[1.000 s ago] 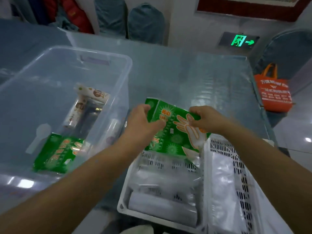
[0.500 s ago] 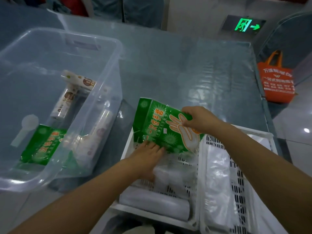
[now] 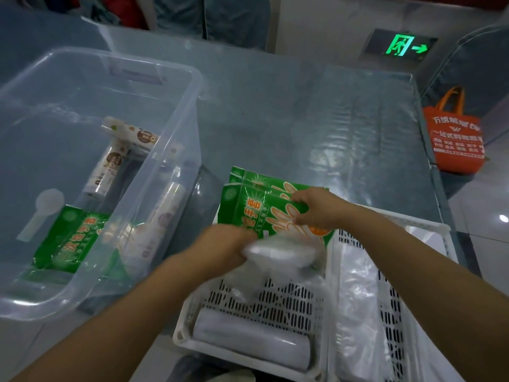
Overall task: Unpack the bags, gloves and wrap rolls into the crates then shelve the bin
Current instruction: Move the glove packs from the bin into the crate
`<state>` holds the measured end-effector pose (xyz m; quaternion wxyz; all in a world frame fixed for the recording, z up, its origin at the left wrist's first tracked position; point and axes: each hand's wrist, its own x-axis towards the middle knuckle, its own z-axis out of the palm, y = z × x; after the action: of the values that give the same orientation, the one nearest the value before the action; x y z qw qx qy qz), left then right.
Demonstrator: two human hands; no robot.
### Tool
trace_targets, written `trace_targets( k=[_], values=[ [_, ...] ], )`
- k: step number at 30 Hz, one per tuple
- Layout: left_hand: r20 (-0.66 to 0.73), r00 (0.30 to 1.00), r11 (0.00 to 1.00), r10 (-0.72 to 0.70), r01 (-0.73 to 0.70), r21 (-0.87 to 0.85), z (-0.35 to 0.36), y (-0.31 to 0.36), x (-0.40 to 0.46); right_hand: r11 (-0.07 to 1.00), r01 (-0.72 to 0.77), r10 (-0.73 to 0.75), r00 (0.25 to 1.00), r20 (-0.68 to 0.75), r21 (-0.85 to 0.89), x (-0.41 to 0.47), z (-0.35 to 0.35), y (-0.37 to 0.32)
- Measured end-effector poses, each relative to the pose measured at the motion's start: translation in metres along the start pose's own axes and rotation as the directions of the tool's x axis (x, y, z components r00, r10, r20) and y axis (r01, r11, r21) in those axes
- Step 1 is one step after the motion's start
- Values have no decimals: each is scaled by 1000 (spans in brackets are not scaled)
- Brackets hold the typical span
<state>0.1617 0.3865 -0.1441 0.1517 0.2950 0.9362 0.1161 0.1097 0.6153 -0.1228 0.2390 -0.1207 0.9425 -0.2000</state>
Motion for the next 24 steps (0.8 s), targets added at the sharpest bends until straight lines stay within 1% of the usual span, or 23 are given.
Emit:
trace_targets(
  k=[2, 4, 6, 7, 9, 10, 11, 13, 15, 17, 19, 22, 24],
  values=[
    [-99, 994, 999, -39, 37, -14, -26, -6, -5, 1000, 16, -15, 999, 45, -23, -2, 7, -5],
    [-149, 985, 996, -86, 83, -23, -43, -11, -10, 997, -30, 31, 999, 24, -74, -4, 16, -10],
    [-151, 984, 995, -99, 101, 9, -49, -13, -10, 980, -87, 76, 995, -66, -179, -6, 25, -12],
    [-144, 985, 995, -96, 101, 21, -47, -12, -9, 966, -90, 65, 992, -106, -244, -6, 29, -12],
    [-110, 991, 997, -70, 74, 31, -35, -5, -7, 934, -49, -18, 983, -184, -354, -5, 37, -9],
    [-87, 995, 998, -51, 53, 28, -25, -2, -5, 925, -42, -48, 973, -226, -378, -4, 39, -7],
    [-64, 997, 999, -30, 32, 27, -15, 1, -2, 924, -49, -58, 962, -267, -379, -3, 39, -4],
    [-36, 999, 998, 30, -28, 60, 4, 4, 3, 929, -103, -17, 947, -319, -355, -2, 37, 2],
    [-22, 997, 989, 78, -75, 130, 19, 1, 9, 950, -140, 37, 937, -346, -278, -5, 34, 9],
    [-2, 997, 987, 72, -71, 143, 28, -2, 14, 976, -156, 88, 920, -381, -151, -10, 33, 17],
    [34, 998, 991, 56, -60, 117, 30, -3, 18, 980, -171, 119, 911, -395, -99, -14, 33, 24],
    [62, 998, 996, 26, -32, 86, 23, 0, 22, 985, -149, 93, 890, -446, -92, -18, 35, 28],
    [33, 999, 996, 3, -6, 90, 12, 3, 26, 996, -78, 42, 832, -553, -42, -20, 34, 24]
  ],
)
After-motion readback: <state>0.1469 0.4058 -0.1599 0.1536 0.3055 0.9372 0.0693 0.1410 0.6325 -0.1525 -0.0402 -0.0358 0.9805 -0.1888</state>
